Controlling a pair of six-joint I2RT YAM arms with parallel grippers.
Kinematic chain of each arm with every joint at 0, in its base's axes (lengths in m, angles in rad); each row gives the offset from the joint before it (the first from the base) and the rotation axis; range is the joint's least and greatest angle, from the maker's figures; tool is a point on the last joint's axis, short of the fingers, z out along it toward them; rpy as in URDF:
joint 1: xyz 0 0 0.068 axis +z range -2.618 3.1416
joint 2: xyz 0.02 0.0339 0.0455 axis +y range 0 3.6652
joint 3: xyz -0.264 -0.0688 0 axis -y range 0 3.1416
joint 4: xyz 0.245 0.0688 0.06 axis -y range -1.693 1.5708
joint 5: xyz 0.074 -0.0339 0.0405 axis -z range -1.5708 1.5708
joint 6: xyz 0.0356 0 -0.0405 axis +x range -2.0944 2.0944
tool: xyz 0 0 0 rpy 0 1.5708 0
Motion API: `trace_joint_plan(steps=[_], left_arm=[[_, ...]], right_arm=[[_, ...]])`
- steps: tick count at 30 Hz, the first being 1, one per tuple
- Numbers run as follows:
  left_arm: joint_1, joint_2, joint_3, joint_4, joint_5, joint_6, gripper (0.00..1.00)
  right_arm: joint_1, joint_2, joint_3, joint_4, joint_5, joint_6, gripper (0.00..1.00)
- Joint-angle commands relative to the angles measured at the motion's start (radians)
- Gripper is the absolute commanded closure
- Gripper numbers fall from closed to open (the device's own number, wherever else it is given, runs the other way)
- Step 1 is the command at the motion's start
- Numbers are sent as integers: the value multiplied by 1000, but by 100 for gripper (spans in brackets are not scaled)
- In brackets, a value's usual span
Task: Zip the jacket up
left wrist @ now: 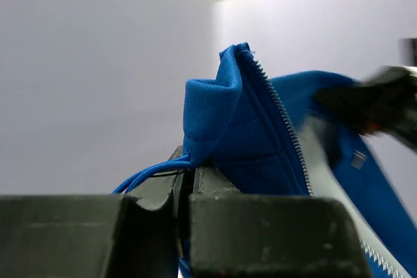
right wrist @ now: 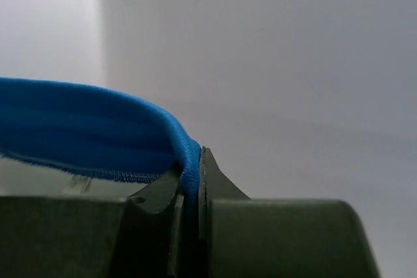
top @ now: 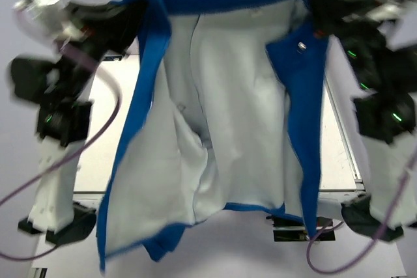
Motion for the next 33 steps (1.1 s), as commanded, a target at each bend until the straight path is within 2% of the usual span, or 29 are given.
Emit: trace_joint_plan(steps=[1,3,5,7,9,10,11,12,13,14,15,16,17,18,20,23,26,27,29,30,31,33], left_arm=[[20,146,-7,-74,-333,95,100],[20,222,-21,-82,-464,126,100],[20,365,-22,-88,-590,164,100],[20,486,30,-108,-689,196,100],[32,705,118,-188,-790,202,100],[37,786,251,-223,-807,201,88],[55,960,340,-325,-800,199,33],[63,1044,434,-384,-798,198,3],[68,1112,599,-486,-786,183,2],[75,1146,602,-493,-760,179,2],[77,1123,553,-473,-725,175,2],[77,1085,485,-393,-708,181,2],[77,1044,332,-349,-691,185,2],[77,963,270,-311,-681,186,2],[77,904,194,-291,-657,181,2],[77,824,180,-415,-620,155,2],[77,673,30,-481,-545,100,2],[77,617,-142,-472,-543,59,2],[75,430,-333,-415,-549,25,2],[75,364,-513,-394,-560,-29,2],[75,241,-591,-380,-572,-55,2],[77,127,-791,-384,-605,-164,2]], right_arm=[[-14,120,-46,133,307,-64,100],[-14,224,-60,126,324,-62,100],[-14,341,-64,124,347,-50,100],[-14,439,-42,110,382,-39,100],[-20,617,-8,93,411,-38,100],[-20,681,77,72,419,-33,100],[-25,829,144,-15,398,-26,100],[-25,905,219,-75,385,-21,75],[-27,1015,351,-139,379,-3,61],[-25,1044,385,-228,330,1,49],[-25,1050,379,-239,318,2,27],[-25,1008,341,-229,307,7,19],[-27,968,201,-159,287,2,11],[-27,920,120,-117,278,4,11],[-27,791,-44,-69,256,14,11],[-28,664,-144,-152,268,63,11],[-28,504,-311,-250,320,145,11],[-31,454,-468,-262,337,168,11],[-63,307,-627,-266,351,256,11],[-82,256,-781,-267,332,284,11],[-105,164,-852,-273,306,339,11],[-183,81,-984,-279,218,385,11]])
